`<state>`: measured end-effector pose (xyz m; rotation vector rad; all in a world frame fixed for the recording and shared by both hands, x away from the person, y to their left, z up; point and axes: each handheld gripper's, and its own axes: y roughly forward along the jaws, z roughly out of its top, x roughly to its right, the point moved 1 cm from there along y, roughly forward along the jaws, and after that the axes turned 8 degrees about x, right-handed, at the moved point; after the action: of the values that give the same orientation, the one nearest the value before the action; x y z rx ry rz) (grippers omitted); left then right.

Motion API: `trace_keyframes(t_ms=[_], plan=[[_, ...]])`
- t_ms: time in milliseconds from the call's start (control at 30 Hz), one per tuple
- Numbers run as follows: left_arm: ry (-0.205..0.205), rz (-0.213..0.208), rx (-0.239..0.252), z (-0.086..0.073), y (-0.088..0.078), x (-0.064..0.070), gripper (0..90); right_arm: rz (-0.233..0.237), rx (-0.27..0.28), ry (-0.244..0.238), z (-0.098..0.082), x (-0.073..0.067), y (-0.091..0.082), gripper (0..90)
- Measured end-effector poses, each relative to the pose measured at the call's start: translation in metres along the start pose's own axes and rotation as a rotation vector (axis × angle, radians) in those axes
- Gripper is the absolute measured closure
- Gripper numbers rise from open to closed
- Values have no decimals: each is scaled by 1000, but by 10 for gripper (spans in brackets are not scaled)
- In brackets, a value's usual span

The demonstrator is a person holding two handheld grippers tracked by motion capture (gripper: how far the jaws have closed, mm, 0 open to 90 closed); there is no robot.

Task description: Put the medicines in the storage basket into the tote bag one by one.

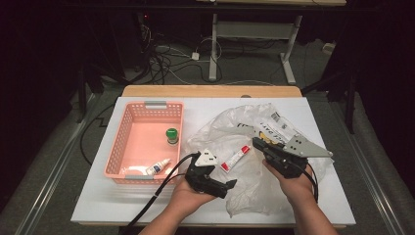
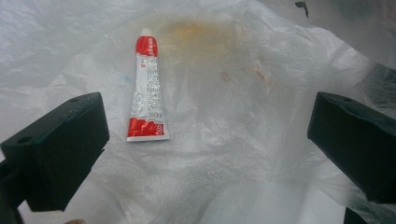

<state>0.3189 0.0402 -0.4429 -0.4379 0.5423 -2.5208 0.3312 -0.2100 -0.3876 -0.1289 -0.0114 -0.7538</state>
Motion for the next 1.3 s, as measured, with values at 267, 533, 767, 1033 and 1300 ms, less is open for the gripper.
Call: trace_keyframes(t_ms=[267, 533, 767, 1033, 1300], plan=[[-12, 29, 23, 1, -27, -7, 0, -3, 7, 0, 2, 1, -2, 900], [-35, 81, 45, -5, -56, -19, 0, -5, 10, -1, 2, 2, -2, 900], [-41, 140, 49, -18, -79, -27, 0, -4, 10, -2, 2, 1, -2, 900], [-61, 211, 62, -23, -99, -40, 0, -7, 12, 8, 2, 3, -3, 900], [-97, 292, 50, -28, -116, -61, 0, -6, 15, 8, 2, 4, -4, 900]])
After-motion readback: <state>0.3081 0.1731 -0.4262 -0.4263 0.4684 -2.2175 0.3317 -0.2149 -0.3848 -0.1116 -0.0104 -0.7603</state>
